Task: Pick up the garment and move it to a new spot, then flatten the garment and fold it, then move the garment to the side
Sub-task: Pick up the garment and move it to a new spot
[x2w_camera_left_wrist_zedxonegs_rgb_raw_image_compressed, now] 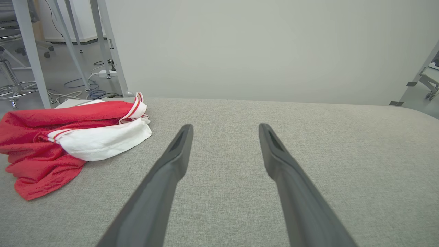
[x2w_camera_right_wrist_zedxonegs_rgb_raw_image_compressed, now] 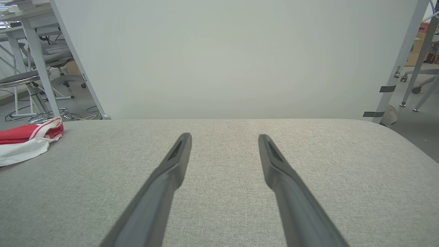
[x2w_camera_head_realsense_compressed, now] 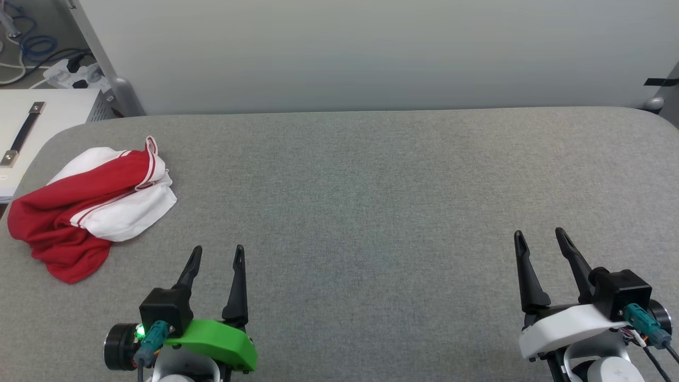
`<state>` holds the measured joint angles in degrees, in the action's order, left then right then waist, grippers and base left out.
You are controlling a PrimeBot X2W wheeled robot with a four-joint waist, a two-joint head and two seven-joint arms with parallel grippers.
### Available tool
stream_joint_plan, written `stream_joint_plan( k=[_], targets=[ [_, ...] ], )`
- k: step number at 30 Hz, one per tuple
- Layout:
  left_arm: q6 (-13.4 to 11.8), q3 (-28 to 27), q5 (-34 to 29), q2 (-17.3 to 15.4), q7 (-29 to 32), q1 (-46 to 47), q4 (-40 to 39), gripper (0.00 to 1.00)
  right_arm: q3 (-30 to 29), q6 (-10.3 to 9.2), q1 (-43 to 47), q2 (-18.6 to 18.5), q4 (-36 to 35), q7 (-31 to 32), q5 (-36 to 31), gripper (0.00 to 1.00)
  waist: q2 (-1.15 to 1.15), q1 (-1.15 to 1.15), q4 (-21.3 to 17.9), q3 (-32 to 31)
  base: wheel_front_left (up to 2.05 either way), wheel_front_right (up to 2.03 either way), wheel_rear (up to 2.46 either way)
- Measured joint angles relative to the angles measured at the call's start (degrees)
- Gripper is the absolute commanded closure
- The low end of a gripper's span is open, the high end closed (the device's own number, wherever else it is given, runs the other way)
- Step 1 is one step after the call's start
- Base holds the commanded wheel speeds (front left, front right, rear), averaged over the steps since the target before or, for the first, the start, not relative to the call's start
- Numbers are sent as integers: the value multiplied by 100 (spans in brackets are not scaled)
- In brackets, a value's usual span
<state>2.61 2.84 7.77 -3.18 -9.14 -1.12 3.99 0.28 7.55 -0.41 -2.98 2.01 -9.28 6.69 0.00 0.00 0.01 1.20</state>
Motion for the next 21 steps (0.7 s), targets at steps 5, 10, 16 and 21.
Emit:
stream_joint_plan(
  k=[5,10,16,21],
  targets=[
    [22,26,46,0,-67,0,22,0,13,0,-1,0,38,-57,53,0,0,0,12,13,0,0,0],
    [27,41,87,0,-111,1,57,0,23,0,-1,0,102,-109,147,0,0,0,57,28,0,0,0],
    [35,41,138,0,-194,1,74,0,78,0,0,0,138,-177,230,0,0,0,212,36,0,0,0],
    [45,30,147,1,-252,1,82,0,180,0,0,0,140,-240,291,0,0,0,458,41,0,0,0]
  ],
)
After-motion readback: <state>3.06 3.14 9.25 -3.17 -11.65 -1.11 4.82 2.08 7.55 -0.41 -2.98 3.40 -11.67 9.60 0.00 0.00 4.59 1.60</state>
